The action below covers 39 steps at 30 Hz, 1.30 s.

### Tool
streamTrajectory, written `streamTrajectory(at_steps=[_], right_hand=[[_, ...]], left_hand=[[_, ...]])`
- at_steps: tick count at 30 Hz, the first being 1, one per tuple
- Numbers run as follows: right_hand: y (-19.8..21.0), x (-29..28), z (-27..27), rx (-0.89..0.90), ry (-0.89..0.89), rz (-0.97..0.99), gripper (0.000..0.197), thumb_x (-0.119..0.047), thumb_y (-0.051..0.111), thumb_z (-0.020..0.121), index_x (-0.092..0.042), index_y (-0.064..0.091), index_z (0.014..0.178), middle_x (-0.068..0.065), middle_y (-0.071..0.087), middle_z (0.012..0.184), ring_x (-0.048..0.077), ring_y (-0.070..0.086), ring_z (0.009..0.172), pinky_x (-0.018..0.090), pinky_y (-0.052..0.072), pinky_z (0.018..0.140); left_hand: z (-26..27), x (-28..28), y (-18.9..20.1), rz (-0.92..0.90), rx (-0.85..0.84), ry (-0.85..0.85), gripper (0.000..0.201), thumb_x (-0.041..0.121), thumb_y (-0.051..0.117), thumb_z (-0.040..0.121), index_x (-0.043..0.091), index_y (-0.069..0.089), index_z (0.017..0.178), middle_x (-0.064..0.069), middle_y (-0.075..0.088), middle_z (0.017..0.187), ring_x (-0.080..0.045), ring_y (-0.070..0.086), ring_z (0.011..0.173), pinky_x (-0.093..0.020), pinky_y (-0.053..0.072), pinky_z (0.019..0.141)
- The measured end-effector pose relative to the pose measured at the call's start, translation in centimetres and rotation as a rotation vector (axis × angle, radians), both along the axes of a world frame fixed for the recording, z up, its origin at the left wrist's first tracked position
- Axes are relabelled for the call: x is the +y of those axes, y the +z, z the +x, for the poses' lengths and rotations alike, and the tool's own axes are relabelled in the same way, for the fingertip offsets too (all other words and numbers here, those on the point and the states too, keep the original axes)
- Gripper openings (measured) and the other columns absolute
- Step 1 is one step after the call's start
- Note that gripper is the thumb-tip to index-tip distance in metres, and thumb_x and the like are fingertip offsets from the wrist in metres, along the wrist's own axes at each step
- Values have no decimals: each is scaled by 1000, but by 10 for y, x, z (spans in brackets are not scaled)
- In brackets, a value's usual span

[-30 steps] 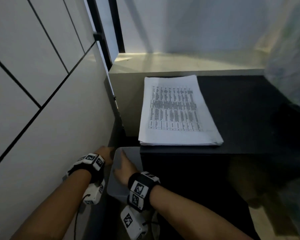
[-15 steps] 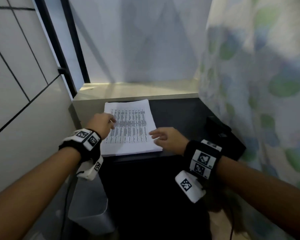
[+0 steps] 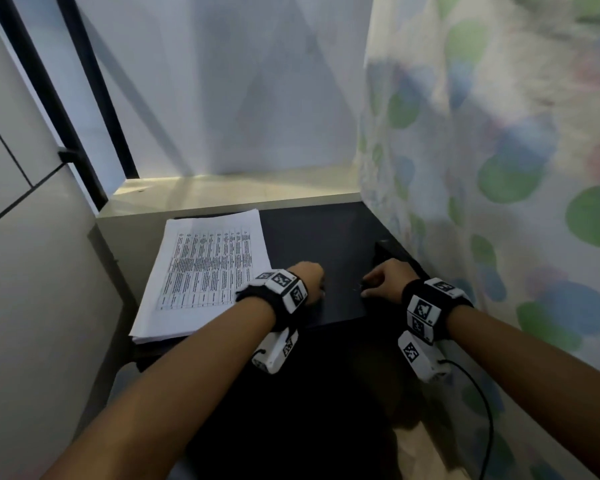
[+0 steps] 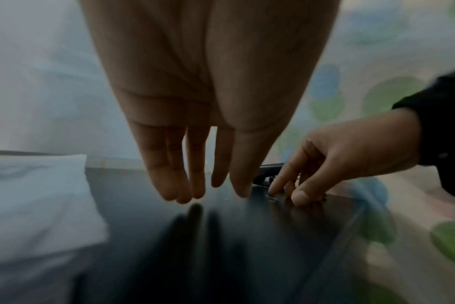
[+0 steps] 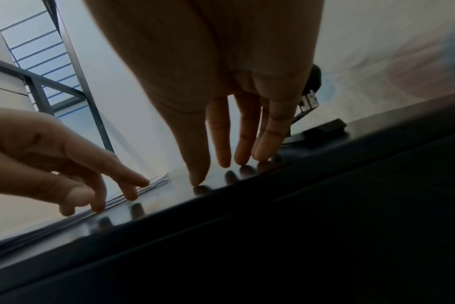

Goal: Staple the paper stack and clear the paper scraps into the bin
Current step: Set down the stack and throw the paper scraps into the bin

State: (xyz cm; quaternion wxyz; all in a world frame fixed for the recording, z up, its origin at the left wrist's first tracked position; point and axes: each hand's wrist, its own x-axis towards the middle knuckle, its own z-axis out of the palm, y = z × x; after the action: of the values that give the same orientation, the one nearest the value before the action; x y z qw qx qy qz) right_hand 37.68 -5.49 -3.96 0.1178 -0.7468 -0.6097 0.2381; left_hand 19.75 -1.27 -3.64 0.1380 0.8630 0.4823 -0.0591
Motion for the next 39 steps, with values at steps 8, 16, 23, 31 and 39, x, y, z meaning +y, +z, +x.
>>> streamTrajectory(at_steps=[8,16,23,31,39], right_hand=[[-2,9,3,84,47,9,26,-22,77,74,-11,76,97,6,74,105,15,65,102,15,41,82],[-3,17,0,60,71,29,19,-18,77,74,-8,77,90,8,76,98,18,68,95,19,44,80],[-7,16,-10,-82,173,28,18,-16,66,84,-4,73,96,14,72,105,26,66,100,29,49,88],[-15,15,-21,-263,250,-30,22,-14,48,93,-3,59,109,19,50,123,35,52,112,39,43,97],[2,12,-2,25,81,82,15,-9,46,93,-1,58,87,7,60,80,27,56,86,38,49,88]], left_hand=[[13,10,-4,13,15,-3,38,21,59,88,6,63,122,-15,56,131,-31,56,118,-36,47,99],[26,15,0,-3,11,75,32,22,72,80,7,70,108,-14,68,116,-32,64,106,-36,53,91],[43,12,7,-30,106,146,36,12,60,89,-4,56,121,-20,55,130,-34,57,118,-34,47,95],[43,7,2,-56,120,132,36,11,51,95,-3,49,128,-21,51,136,-33,53,123,-34,44,99],[22,9,1,-41,6,154,29,17,59,89,-1,60,111,-19,64,118,-35,63,106,-37,51,88]])
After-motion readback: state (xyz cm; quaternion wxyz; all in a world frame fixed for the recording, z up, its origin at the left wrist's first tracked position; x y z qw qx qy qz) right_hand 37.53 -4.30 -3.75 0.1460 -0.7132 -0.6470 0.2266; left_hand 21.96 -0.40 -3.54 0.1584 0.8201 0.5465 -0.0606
